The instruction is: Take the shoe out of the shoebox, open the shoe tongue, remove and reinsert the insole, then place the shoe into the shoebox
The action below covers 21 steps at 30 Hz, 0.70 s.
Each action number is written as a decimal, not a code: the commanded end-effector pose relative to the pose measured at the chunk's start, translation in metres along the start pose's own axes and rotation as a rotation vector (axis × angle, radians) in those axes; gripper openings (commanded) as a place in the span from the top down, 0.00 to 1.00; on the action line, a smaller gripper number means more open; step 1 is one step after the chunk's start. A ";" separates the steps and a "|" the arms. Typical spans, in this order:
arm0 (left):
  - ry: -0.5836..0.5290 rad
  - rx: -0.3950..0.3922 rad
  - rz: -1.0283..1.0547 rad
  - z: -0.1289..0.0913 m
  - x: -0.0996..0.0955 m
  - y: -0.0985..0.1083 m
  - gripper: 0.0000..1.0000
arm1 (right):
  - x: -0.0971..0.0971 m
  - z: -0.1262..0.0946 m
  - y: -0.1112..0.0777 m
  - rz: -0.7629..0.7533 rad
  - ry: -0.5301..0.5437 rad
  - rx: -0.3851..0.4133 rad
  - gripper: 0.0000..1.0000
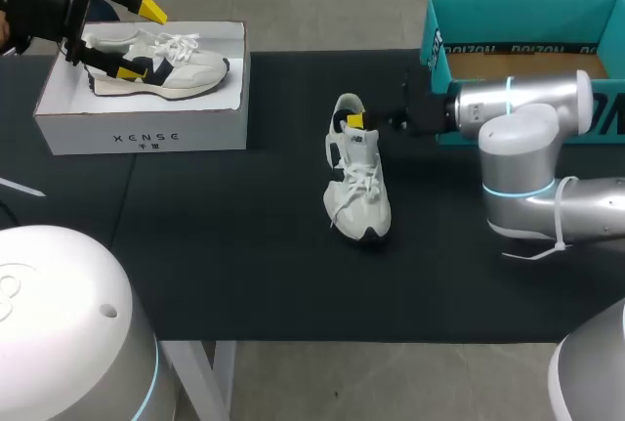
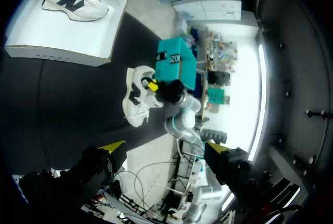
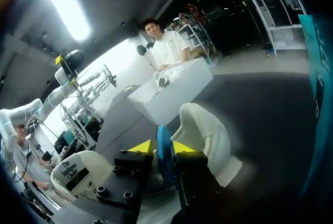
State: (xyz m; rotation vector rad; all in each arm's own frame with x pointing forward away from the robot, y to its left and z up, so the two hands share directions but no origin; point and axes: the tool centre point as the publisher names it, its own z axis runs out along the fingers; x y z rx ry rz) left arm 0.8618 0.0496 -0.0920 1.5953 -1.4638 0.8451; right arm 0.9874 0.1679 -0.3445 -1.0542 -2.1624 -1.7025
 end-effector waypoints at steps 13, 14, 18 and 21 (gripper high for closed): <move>-0.002 -0.001 -0.001 0.000 0.000 0.000 0.00 | 0.000 0.003 0.005 -0.016 0.001 -0.013 0.04; -0.002 -0.001 -0.001 0.000 0.000 0.000 0.00 | 0.000 0.003 0.004 -0.012 -0.001 -0.012 0.06; -0.002 -0.001 -0.001 0.000 0.000 0.000 0.00 | 0.000 0.001 0.005 -0.016 -0.014 -0.018 0.42; -0.002 -0.001 -0.001 0.000 0.000 0.000 0.00 | 0.001 0.001 0.007 -0.018 -0.013 -0.018 0.60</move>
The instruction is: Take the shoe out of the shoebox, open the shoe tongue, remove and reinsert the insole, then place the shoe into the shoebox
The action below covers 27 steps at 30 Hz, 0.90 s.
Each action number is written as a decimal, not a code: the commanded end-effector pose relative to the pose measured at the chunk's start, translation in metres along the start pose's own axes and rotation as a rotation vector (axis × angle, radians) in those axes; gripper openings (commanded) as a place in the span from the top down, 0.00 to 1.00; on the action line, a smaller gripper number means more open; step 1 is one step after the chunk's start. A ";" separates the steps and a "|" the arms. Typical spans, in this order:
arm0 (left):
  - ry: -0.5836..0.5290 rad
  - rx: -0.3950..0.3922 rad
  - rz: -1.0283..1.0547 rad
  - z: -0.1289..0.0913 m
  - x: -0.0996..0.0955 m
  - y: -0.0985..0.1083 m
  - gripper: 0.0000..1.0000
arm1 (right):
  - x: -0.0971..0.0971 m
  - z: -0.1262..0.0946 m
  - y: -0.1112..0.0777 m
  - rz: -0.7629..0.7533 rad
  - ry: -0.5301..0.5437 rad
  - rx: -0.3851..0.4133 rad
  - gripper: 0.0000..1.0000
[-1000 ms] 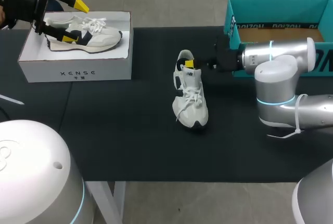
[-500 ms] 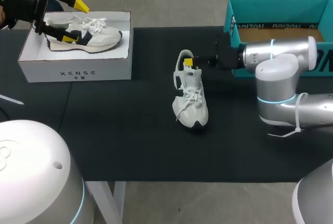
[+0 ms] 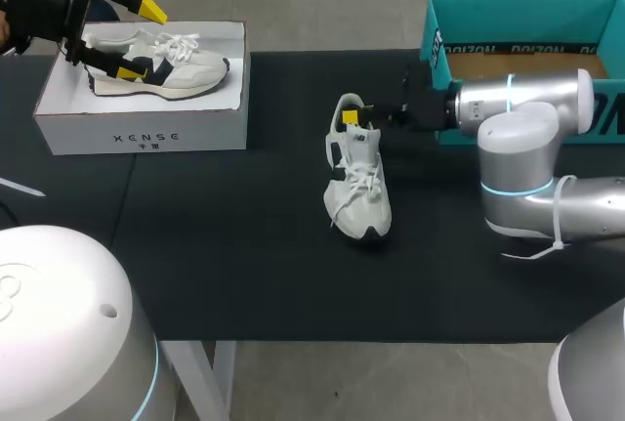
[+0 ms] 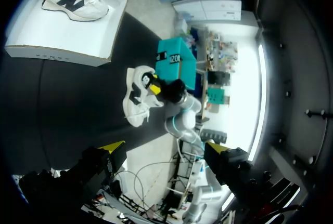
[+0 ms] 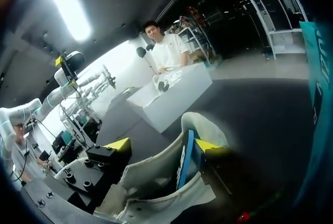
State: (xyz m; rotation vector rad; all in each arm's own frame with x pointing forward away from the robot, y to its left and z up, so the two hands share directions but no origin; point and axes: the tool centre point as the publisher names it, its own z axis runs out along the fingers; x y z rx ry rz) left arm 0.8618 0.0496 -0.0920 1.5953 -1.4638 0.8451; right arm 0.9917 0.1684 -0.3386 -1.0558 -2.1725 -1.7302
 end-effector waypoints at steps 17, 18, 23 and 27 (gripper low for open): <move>-0.002 -0.001 -0.001 0.000 0.000 0.000 0.00 | -0.008 -0.014 0.002 -0.036 -0.054 0.082 0.01; -0.002 -0.001 -0.001 0.000 0.000 0.000 0.00 | -0.008 -0.016 0.003 -0.039 -0.057 0.084 0.01; -0.002 -0.001 -0.001 0.000 0.000 0.000 0.00 | -0.007 -0.018 0.012 -0.050 -0.057 0.081 0.00; -0.002 -0.001 -0.001 0.000 0.000 0.000 0.00 | -0.004 -0.017 0.017 -0.058 -0.053 0.077 0.00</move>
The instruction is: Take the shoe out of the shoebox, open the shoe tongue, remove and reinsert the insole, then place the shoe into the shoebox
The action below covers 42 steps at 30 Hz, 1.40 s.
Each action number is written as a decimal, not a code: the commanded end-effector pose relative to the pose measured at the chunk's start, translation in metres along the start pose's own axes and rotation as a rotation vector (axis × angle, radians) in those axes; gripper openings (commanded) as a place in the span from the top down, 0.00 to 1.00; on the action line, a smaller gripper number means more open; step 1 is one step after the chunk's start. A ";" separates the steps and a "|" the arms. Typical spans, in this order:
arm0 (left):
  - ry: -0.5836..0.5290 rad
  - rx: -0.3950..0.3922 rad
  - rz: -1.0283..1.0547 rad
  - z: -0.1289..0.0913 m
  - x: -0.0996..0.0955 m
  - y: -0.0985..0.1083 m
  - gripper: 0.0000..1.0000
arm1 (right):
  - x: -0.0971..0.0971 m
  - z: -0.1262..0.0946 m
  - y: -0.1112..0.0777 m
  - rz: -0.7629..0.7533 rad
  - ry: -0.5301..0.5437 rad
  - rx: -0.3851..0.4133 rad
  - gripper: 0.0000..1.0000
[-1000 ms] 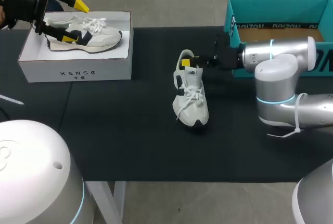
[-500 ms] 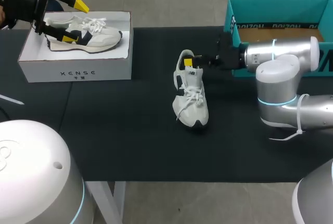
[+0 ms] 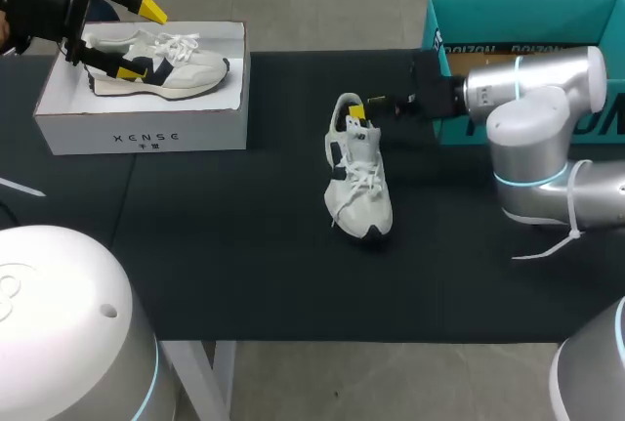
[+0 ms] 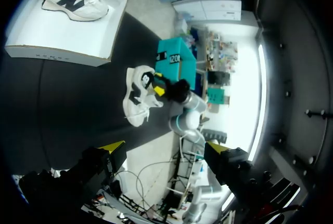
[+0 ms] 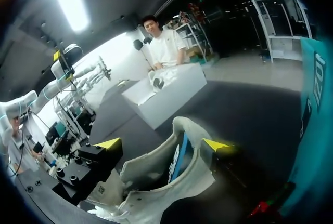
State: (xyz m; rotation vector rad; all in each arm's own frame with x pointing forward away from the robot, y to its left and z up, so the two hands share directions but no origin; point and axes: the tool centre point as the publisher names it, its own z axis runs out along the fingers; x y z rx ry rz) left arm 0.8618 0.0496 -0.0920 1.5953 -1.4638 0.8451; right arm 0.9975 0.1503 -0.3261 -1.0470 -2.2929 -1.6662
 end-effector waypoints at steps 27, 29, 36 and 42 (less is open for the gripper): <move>-0.002 -0.001 -0.001 0.000 0.000 0.000 0.00 | 0.012 -0.034 0.033 -0.005 -0.122 0.125 1.00; -0.002 -0.001 -0.001 0.000 0.000 0.000 0.00 | 0.012 -0.034 0.033 -0.005 -0.122 0.125 1.00; -0.002 -0.001 -0.001 0.000 0.000 0.000 0.00 | 0.012 -0.034 0.033 -0.005 -0.122 0.125 1.00; -0.002 -0.001 -0.001 0.000 0.000 0.000 0.00 | 0.019 -0.027 0.033 -0.006 -0.192 0.204 1.00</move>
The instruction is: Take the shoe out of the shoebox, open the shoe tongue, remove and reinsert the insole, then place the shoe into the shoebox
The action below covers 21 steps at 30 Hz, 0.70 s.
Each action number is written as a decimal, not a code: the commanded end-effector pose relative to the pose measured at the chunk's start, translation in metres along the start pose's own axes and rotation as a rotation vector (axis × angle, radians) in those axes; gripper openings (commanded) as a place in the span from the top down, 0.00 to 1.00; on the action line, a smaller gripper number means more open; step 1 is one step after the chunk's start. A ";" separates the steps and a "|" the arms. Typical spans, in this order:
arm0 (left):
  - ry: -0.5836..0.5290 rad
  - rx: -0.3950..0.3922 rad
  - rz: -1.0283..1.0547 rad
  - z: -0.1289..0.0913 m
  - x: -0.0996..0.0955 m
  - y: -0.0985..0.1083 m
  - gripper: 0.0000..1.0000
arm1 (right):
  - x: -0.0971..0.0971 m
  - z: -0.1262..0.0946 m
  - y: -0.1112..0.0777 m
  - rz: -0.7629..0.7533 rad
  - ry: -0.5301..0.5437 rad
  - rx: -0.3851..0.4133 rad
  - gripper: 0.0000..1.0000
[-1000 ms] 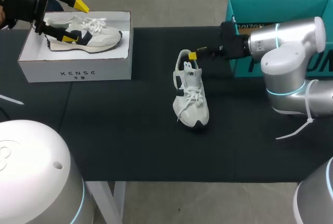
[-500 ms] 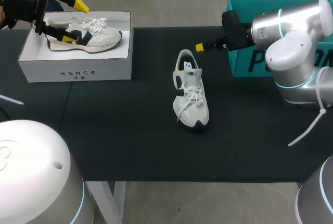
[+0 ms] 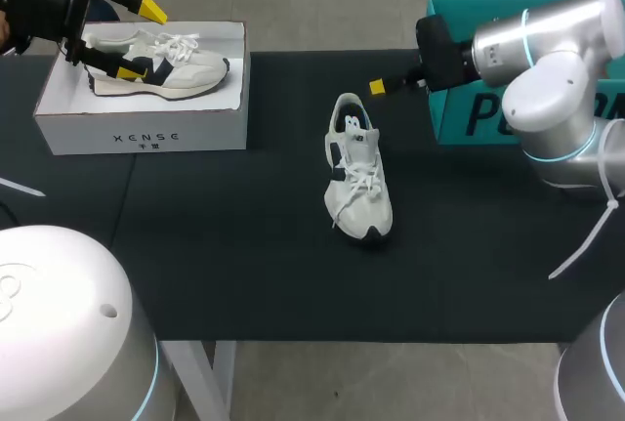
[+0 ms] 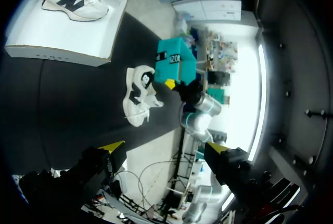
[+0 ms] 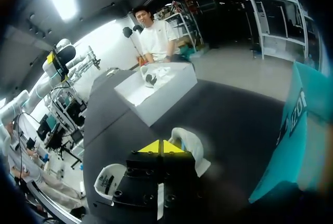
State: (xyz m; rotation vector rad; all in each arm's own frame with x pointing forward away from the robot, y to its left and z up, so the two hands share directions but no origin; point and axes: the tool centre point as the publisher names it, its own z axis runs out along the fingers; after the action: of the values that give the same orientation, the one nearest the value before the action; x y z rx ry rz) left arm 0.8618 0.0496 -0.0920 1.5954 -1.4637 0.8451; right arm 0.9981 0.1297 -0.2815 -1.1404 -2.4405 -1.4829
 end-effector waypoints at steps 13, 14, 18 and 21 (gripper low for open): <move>-0.002 -0.001 -0.001 0.000 0.000 0.000 0.00 | 0.024 0.013 0.000 0.029 -0.487 0.559 1.00; -0.002 -0.001 -0.001 0.000 0.000 0.000 0.00 | 0.024 0.014 0.000 0.031 -0.496 0.569 1.00; -0.002 -0.001 -0.001 0.000 0.000 0.000 0.00 | 0.019 0.021 -0.002 0.040 -0.491 0.585 1.00; -0.002 -0.001 -0.001 0.000 0.000 0.000 0.00 | 0.014 0.024 -0.003 0.072 -0.549 0.649 1.00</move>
State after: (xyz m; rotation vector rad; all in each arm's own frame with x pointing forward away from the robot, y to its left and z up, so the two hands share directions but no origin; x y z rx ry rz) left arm 0.8618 0.0496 -0.0920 1.5954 -1.4639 0.8450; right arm 0.9867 0.1479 -0.2912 -1.4002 -2.7016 -0.8987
